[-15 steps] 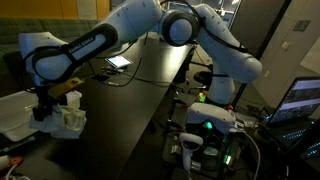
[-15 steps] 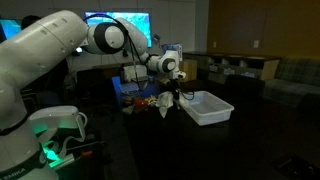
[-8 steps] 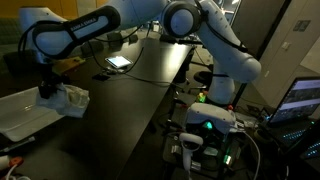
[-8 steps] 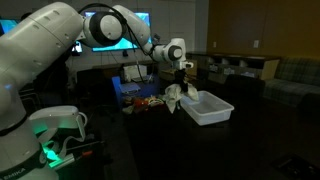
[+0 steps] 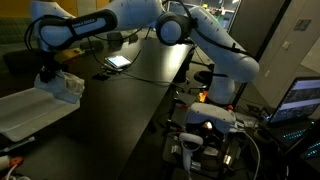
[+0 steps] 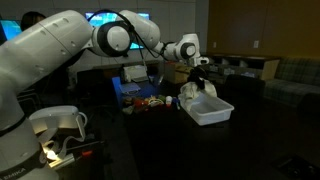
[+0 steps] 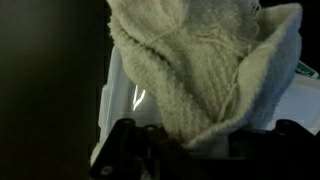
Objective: Use the towel to push all contents to the left
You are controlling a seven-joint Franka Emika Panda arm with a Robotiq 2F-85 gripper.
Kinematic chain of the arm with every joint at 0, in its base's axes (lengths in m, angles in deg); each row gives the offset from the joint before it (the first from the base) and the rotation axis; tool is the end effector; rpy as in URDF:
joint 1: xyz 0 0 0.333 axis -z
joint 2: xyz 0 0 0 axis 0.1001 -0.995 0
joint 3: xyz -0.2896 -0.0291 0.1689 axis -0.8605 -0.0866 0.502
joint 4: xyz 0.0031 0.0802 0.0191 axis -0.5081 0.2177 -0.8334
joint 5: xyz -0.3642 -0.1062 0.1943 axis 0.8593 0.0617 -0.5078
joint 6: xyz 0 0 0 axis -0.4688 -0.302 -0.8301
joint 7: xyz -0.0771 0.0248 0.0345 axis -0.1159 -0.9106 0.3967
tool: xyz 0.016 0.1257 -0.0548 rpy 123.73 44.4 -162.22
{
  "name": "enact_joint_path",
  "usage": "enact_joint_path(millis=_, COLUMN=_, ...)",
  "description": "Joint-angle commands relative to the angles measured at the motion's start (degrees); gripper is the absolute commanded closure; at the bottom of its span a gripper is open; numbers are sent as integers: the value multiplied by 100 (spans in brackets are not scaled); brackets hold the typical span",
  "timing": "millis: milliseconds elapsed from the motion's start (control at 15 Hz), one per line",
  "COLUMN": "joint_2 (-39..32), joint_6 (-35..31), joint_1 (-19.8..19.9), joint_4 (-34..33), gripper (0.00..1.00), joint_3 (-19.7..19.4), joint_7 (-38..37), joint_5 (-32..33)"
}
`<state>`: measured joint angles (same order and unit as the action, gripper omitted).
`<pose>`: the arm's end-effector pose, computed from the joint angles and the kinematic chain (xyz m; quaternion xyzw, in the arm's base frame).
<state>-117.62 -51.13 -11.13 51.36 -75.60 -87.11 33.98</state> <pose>0.8263 0.2348 0.2520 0.9945 0.0504 0.0905 0.0161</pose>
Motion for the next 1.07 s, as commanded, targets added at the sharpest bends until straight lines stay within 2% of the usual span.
enact_joint_path(millis=0, joint_2=-891, joint_6=-339, joint_1=132, joint_4=-1257, gripper=99, joint_3=-27, joint_7=-107, joint_5=54)
enact_joint_path(millis=400, joint_2=-1803, joint_6=-1457, joint_1=178, joint_4=-2128, gripper=99, joint_3=-179, joint_7=-740, joint_5=10)
enact_joint_path(millis=533, joint_2=-1966, joint_6=-1573, joint_1=166, joint_4=-2262, gripper=99, joint_3=-264, joint_7=-829, joint_5=46)
enact_joint_path(millis=600, joint_2=-2061, joint_6=-1569, joint_1=150, joint_4=-2326, gripper=73, joint_3=-322, joint_7=-866, joint_5=77)
enact_joint_path(millis=667, joint_2=-2089, joint_6=-1432, joint_1=145, joint_4=-2377, gripper=72, joint_3=-358, joint_7=-817, joint_5=105)
enact_joint_path(millis=800, joint_2=-2195, joint_6=-1343, joint_1=150, joint_4=-2508, gripper=58, joint_3=-400, joint_7=-779, joint_5=112)
enact_joint_path(millis=1000, joint_2=-1951, joint_6=-1145, joint_1=202, joint_4=-2294, gripper=35, joint_3=-375, joint_7=-543, joint_5=57)
